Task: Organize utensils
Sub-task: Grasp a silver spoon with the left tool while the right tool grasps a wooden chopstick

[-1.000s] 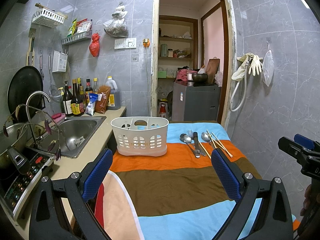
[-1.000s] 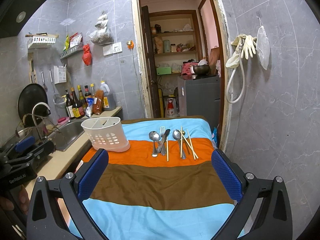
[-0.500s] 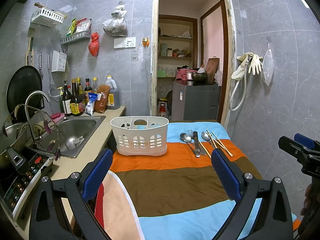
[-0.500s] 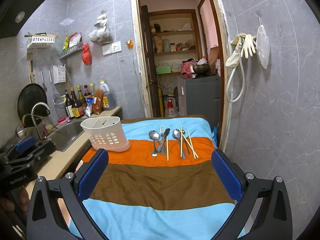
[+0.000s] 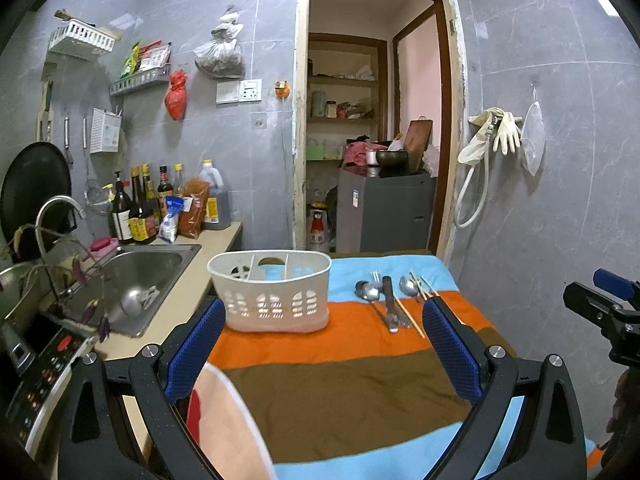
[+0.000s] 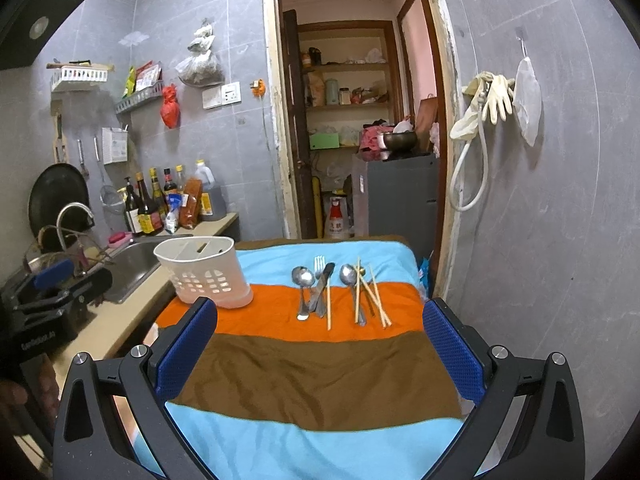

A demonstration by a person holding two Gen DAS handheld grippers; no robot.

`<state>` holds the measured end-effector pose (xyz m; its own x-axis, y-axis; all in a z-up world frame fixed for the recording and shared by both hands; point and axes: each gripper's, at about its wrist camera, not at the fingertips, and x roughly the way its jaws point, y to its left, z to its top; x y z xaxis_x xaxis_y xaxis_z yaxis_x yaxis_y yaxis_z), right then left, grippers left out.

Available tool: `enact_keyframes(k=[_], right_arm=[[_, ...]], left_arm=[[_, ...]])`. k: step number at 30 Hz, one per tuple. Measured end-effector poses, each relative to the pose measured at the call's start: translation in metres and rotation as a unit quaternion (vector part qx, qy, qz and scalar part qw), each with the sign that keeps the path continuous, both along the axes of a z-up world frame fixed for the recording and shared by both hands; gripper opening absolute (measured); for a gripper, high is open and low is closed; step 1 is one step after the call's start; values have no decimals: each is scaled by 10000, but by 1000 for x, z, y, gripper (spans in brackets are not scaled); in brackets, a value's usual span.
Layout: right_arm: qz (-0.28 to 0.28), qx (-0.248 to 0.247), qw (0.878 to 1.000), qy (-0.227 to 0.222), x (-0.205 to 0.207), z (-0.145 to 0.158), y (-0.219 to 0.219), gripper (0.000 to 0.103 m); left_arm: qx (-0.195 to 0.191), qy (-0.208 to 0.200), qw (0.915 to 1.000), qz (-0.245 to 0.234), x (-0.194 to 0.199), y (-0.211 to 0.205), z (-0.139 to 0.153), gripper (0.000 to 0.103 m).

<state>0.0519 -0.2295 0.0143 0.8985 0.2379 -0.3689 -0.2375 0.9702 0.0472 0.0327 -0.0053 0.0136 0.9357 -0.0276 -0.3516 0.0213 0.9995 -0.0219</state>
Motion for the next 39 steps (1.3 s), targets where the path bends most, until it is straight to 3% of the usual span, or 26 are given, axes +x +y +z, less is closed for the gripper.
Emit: enact_keyframes(k=[5,11,17,19,20,24,27,32,39], right_arm=[[-123,-31,9999,-96,28,8,-10,103],[17,-39,10000,11,86,5,-33,103],[318,-108,9991,275,163,-19,-54,102],[408,-144,9982,408,188,-31,-60,95],[461,-157,9974,527,203,-39,-62,93],[653,-130,9934,933,255,-67,-67,65],[740,-136,9895,1236,286,-87,-67,48],[859,-38,9824,1661,320,-114,-66,37],[999,55,9722,2116,353,-142,-61,25]], left_arm=[[-58,-29,9999,-79,33,-12,-2,97],[-227,293,9990,-241,87,-31,-14,97],[-230,666,9969,-337,157,-62,-47,96],[-225,760,9965,-264,178,-67,-58,95],[-229,817,9962,-221,190,-69,-64,91],[-307,1169,9926,-116,240,-72,-92,61],[-402,1433,9889,16,274,-69,-110,49],[-314,1714,9842,309,313,-61,-137,33],[-489,2092,9736,766,341,-43,-167,23]])
